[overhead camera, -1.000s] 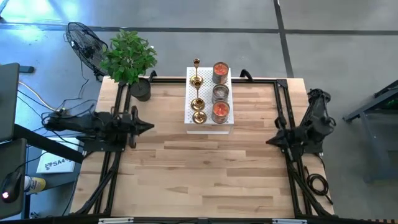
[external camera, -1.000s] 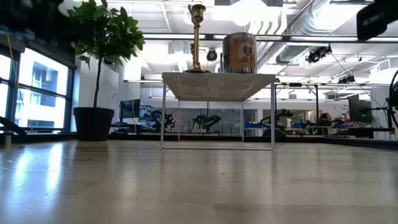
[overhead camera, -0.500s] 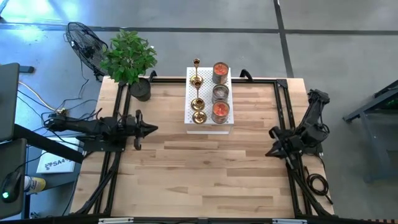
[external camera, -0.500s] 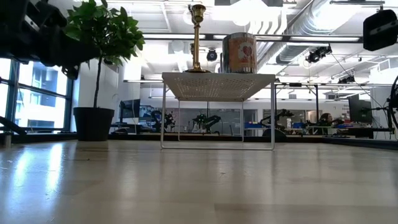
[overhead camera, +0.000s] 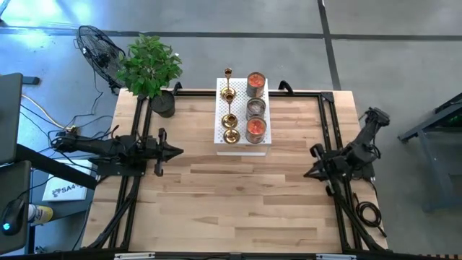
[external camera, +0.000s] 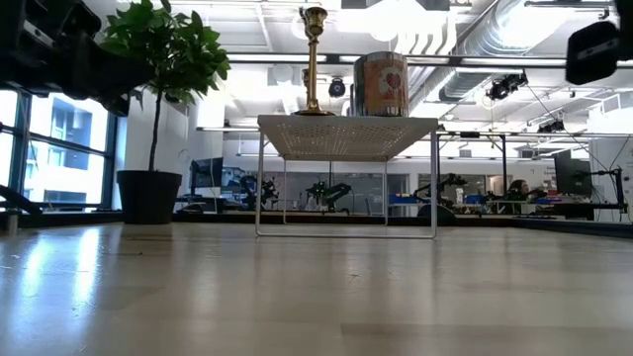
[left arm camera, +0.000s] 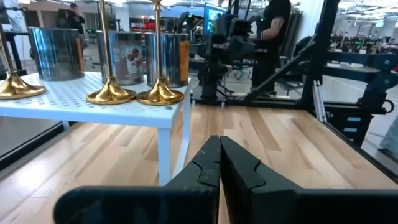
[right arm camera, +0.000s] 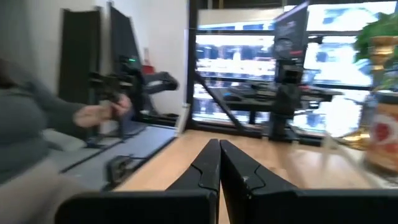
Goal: Pick & Place candle stick holders
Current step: Return to Home Position
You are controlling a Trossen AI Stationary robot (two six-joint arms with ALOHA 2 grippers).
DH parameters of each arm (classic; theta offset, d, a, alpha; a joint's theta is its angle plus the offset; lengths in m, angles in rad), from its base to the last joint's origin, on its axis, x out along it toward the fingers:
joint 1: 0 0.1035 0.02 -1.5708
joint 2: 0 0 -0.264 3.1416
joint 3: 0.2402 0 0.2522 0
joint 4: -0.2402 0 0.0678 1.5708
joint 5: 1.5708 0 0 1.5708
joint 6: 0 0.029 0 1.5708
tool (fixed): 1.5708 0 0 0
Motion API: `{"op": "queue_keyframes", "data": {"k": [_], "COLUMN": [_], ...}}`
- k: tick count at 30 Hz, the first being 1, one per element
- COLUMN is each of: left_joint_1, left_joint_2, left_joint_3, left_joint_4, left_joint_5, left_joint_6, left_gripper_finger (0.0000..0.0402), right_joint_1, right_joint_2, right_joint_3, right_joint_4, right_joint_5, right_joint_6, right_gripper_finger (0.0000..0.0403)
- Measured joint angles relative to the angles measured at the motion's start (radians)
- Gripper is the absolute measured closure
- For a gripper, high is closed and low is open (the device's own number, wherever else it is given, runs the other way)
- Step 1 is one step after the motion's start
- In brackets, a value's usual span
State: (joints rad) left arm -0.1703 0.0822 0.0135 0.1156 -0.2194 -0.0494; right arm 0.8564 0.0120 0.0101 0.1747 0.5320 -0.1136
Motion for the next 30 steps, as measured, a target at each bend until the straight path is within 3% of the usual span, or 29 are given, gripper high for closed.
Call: {"op": "queue_keyframes", "data": {"k": [6, 11, 15, 30], "left_joint_1": [0.0, 0.0, 0.0, 0.0], "left_joint_2": [0.0, 0.0, 0.0, 0.001], "left_joint_3": [-0.001, -0.001, -0.002, -0.002], "left_joint_4": [-0.004, -0.013, -0.013, -0.013], "left_joint_5": [0.0, 0.028, 0.034, 0.033], "left_joint_6": [0.0, -0.007, -0.007, -0.019], "left_gripper_finger": [0.0401, 0.0401, 0.0401, 0.0401], "right_joint_1": [-0.208, -0.376, -0.484, -0.702], "right_joint_2": [0.0, 0.0, 0.0, 0.0], "right_joint_3": [0.0, 0.0, 0.0, 0.0], "right_joint_4": [-0.007, -0.054, -0.059, -0.081], "right_joint_5": [-0.149, -0.199, -0.329, -0.484], "right_joint_6": [-0.022, 0.022, 0.026, 0.024], "right_gripper_finger": [0.0403, 0.0403, 0.0403, 0.0403]}}
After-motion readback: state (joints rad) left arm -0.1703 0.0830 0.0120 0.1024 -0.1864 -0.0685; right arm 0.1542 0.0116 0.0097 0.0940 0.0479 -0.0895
